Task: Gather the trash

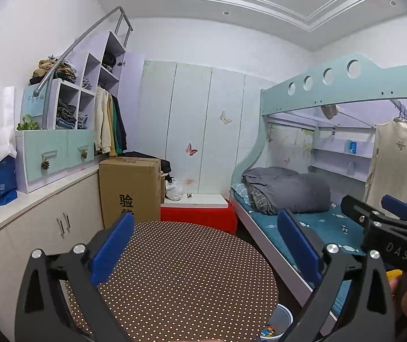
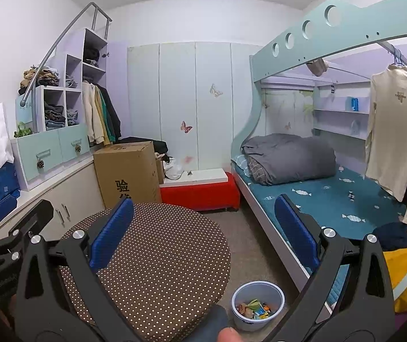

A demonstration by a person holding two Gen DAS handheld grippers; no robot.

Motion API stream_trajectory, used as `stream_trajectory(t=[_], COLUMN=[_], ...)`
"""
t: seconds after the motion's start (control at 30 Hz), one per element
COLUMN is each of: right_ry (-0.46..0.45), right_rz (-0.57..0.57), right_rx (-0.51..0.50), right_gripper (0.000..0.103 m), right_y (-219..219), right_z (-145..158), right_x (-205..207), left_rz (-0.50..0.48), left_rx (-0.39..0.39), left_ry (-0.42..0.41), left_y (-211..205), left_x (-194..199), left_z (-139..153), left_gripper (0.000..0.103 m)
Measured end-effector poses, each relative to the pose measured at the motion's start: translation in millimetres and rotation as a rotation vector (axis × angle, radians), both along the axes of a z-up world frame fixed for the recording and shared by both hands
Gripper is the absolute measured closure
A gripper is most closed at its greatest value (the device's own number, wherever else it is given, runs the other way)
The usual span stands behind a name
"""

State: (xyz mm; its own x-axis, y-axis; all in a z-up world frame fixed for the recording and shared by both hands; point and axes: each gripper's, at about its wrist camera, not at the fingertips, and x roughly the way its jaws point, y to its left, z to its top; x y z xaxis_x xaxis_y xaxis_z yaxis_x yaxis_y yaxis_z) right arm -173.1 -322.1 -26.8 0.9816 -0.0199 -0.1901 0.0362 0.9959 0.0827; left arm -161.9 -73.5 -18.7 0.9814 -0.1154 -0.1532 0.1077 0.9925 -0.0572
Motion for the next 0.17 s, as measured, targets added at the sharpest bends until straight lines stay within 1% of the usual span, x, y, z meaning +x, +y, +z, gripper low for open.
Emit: stream_trajectory(t=[0.17], right_ry=[0.004], right_rz=[0.002], right_rx=[0.003], right_gripper=[0.006], right_y=[-0.9], right_z=[-1.2], right_x=[0.5], left_rz=[0.005], left_rx=[0.007], left_ry=[0.011], left_y=[-0.4], left_x=[3.1], left_z=[0.7], left_gripper=[0.004])
